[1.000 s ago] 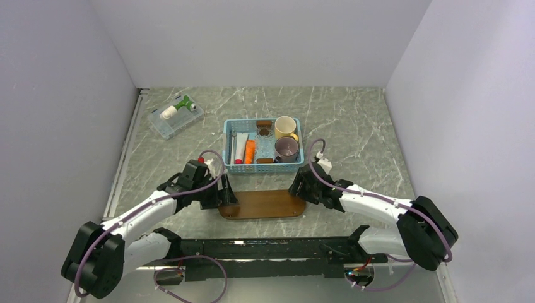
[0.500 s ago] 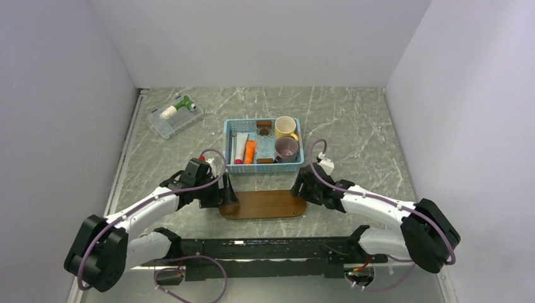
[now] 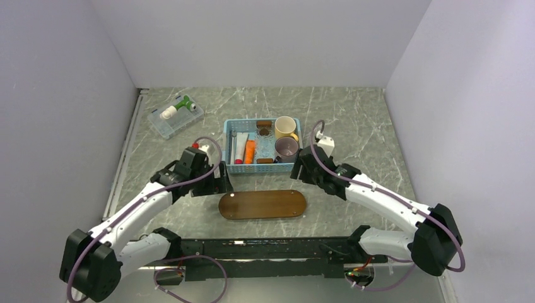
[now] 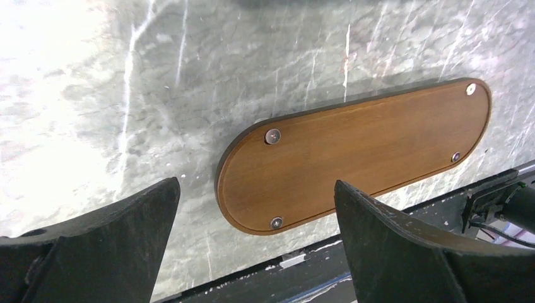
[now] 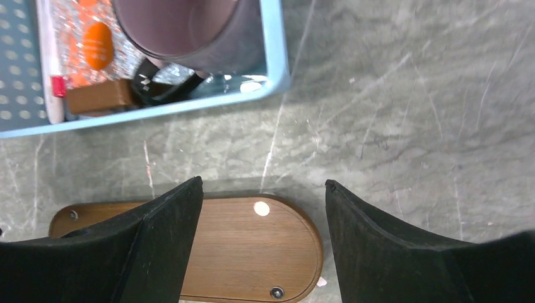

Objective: Prepare toiletry sets of a toothbrush and toothpaste on the tray

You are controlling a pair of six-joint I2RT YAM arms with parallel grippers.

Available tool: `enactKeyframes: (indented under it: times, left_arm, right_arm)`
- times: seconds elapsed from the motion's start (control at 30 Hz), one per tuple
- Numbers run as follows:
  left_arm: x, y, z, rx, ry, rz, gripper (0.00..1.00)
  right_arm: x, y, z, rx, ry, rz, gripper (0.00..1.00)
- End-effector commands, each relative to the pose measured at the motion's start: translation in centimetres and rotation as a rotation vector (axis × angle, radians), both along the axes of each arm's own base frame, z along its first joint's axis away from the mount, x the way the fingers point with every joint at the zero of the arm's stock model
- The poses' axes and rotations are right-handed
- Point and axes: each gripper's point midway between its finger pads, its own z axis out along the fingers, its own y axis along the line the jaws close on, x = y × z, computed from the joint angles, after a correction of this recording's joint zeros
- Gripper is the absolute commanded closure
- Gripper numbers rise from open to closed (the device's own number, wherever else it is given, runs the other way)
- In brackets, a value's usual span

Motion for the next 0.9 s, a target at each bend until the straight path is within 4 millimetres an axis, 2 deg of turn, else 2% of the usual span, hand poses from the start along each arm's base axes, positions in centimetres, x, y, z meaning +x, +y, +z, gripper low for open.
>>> enactKeyframes:
  times: [0.0, 0.13, 0.23, 0.37, 0.47, 0.63, 0.87]
  left_arm:
    - [0.8, 1.3, 3.8, 0.065, -0.092, 0.0, 0.01]
    - [1.1, 2.4, 7.3, 0.099, -0.172, 0.002, 0.01]
    - [0.8, 3.1, 10.1, 0.11, -0.235, -0.002, 0.01]
    - [0.7, 5.0, 12.6, 0.163, -0.323, 0.036, 0.01]
    - [0.8, 6.1, 13.9, 0.182, -0.398, 0.067, 0.01]
    - [0.6, 6.1, 14.2, 0.162, -0.501, 0.026, 0.01]
    - [0.5, 6.5, 12.4, 0.182, -0.503, 0.029, 0.01]
  right_arm:
    - [1.9, 0.1, 3.9, -0.084, -0.085, 0.05, 0.26]
    - [3.5, 1.5, 6.9, -0.102, -0.134, 0.11, 0.26]
    - [4.8, 2.1, 8.4, -0.137, -0.155, 0.125, 0.25]
    - [6.7, 3.4, 9.7, -0.186, -0.167, 0.16, 0.25]
    - [7.7, 4.8, 9.8, -0.2, -0.155, 0.199, 0.25]
    - [9.1, 7.0, 9.2, -0.196, -0.129, 0.245, 0.29]
    - [10.2, 7.8, 7.1, -0.271, -0.076, 0.295, 0.43]
